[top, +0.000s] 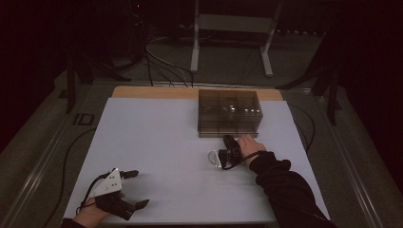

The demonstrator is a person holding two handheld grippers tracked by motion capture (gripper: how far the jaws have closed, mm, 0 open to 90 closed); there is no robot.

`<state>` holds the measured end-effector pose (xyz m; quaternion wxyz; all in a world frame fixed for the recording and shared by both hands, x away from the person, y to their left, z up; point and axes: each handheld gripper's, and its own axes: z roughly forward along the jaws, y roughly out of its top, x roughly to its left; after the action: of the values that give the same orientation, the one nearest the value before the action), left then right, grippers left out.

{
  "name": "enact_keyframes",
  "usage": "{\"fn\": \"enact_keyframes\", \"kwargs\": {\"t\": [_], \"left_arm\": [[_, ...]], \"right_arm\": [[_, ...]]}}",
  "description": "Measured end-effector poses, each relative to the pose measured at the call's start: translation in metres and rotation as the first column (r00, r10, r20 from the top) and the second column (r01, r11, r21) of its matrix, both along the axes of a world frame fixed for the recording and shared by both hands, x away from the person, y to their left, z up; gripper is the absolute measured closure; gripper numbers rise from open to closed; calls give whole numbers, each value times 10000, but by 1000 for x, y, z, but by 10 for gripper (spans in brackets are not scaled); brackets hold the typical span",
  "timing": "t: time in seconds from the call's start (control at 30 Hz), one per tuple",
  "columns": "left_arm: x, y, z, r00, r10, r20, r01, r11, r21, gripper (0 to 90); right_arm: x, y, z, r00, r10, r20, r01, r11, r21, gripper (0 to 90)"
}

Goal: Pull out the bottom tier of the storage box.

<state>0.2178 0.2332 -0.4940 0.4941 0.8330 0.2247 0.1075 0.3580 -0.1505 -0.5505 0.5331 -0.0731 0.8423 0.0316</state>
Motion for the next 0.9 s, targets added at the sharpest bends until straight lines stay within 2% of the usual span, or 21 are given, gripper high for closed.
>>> {"fn": "enact_keyframes", "kwargs": {"t": [0.07, 0.17, 0.27, 0.3, 0.43, 0.53, 0.63, 0.7, 0.73, 0.77, 0.87, 0.9], "left_arm": [[0, 0, 0, 10000, 11, -6, -11, 10000, -19, 2], [0, 0, 0, 10000, 6, -10, -6, 10000, -7, 1], [0, 0, 0, 10000, 1, -18, -1, 10000, -3, 1], [0, 0, 0, 10000, 14, -30, -14, 10000, -5, 2], [1, 0, -1, 10000, 34, -51, -34, 10000, 12, 1], [2, 0, -1, 10000, 70, -55, -70, 10000, 19, 2], [2, 1, -2, 9999, 117, -100, -116, 9999, 49, 1], [1, 3, -2, 9998, 166, -105, -166, 9999, 47, 1], [0, 3, -2, 9997, 224, -106, -224, 9997, 0, 1], [0, 4, -2, 9997, 242, -100, -242, 9997, -35, 1], [-1, 4, -2, 9996, 265, -100, -266, 9996, -19, 2], [-1, 4, -2, 9996, 245, -100, -245, 9997, 48, 2]], "right_arm": [[0, -1, 1, 9998, 55, -169, -56, 10000, -40, 719], [-3, -1, 5, 9991, 144, -404, -139, 9998, 121, 690], [-4, -2, 13, 9974, 83, -711, -50, 9989, 458, 650], [-3, -3, 17, 9953, 117, -963, -61, 9983, 578, 630], [-1, -6, 33, 9833, 60, -1818, 215, 9886, 1488, 505], [2, -8, 45, 9797, 87, -2002, 339, 9774, 2085, 423], [4, -11, 57, 9622, 246, -2712, 573, 9553, 2901, 334], [6, -12, 66, 9375, 521, -3441, 723, 9380, 3389, 226], [6, -13, 69, 9238, 675, -3768, 797, 9288, 3620, 199], [7, -13, 72, 9061, 827, -4148, 909, 9197, 3819, 169], [8, -13, 81, 8711, 1388, -4711, 1022, 8870, 4504, 141], [9, -13, 83, 8652, 1560, -4765, 998, 8777, 4686, 143]]}}
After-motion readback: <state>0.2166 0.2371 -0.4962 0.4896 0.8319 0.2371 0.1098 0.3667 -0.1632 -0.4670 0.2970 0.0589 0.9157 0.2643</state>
